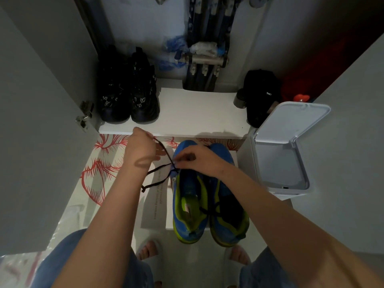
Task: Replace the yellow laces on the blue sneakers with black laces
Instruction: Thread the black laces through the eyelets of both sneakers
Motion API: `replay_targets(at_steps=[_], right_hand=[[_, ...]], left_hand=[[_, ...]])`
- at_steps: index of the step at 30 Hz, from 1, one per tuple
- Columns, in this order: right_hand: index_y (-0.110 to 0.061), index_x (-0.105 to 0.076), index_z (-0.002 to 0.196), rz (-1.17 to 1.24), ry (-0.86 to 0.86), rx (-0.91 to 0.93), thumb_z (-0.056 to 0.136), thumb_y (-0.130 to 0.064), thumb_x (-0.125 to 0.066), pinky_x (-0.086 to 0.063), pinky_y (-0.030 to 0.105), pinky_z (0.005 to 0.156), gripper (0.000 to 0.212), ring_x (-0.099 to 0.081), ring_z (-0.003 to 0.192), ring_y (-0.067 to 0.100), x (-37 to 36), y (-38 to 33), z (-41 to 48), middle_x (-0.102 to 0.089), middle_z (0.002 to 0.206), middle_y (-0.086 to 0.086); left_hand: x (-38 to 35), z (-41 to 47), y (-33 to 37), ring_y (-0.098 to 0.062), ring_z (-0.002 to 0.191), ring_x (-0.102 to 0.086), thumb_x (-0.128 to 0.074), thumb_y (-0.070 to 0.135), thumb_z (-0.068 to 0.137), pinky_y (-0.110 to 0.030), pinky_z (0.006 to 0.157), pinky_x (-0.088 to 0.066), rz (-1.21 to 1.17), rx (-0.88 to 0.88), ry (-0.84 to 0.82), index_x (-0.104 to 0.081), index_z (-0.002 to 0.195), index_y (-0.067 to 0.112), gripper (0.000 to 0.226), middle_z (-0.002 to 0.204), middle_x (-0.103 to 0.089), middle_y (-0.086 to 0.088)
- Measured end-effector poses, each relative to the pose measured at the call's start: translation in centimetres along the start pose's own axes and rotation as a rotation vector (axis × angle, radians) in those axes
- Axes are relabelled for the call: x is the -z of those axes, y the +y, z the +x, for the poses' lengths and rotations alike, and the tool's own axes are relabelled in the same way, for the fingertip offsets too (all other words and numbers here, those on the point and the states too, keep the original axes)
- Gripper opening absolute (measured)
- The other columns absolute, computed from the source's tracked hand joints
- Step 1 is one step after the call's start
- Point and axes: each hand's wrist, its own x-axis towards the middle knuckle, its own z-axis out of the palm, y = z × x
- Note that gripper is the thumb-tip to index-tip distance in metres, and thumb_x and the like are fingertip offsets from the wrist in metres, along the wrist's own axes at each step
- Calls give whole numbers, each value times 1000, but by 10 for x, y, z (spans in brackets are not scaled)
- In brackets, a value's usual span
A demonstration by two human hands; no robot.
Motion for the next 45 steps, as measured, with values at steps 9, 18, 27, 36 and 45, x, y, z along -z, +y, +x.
replay_targets(at_steps=[9,18,27,36,45], right_hand=[[-2,-67,82,332,158,-31,85,-8,-67,-54,20,56,7,-63,52,9,-3,-25,4,-65,60,0],[4,-61,112,759,211,43,87,-7,-64,-57,25,73,27,-67,73,19,20,-48,-1,-69,89,19],[-14,-66,112,-450,-153,-25,85,-16,-67,-26,17,74,27,-34,100,7,9,8,-2,-55,102,-5],[-5,-72,100,-278,137,120,92,-9,-55,-27,7,70,19,-40,78,-1,0,-3,10,-59,95,-1],[-15,-66,110,-721,-87,-8,97,-28,-44,-26,35,97,29,-29,118,32,-29,-4,28,-43,126,11]], left_hand=[[2,-7,-13,-29,89,-68,-56,-2,90,-38,77,-58,571,182,-351,-54,116,0,26,109,-65,-21],[-20,-1,-26,-27,67,-64,-56,4,91,-29,58,-56,321,116,-343,-62,80,1,12,88,-67,-20],[4,-1,6,-7,32,-55,-26,-2,99,-22,39,-50,-170,-118,35,-47,100,4,23,64,-47,-10],[13,-5,9,-14,63,-49,-35,12,98,-26,55,-36,21,-383,392,-60,107,9,27,89,-59,-6],[15,-19,28,-2,34,-29,-28,1,96,-14,35,-23,-567,-405,285,-50,80,19,33,43,-38,11]])
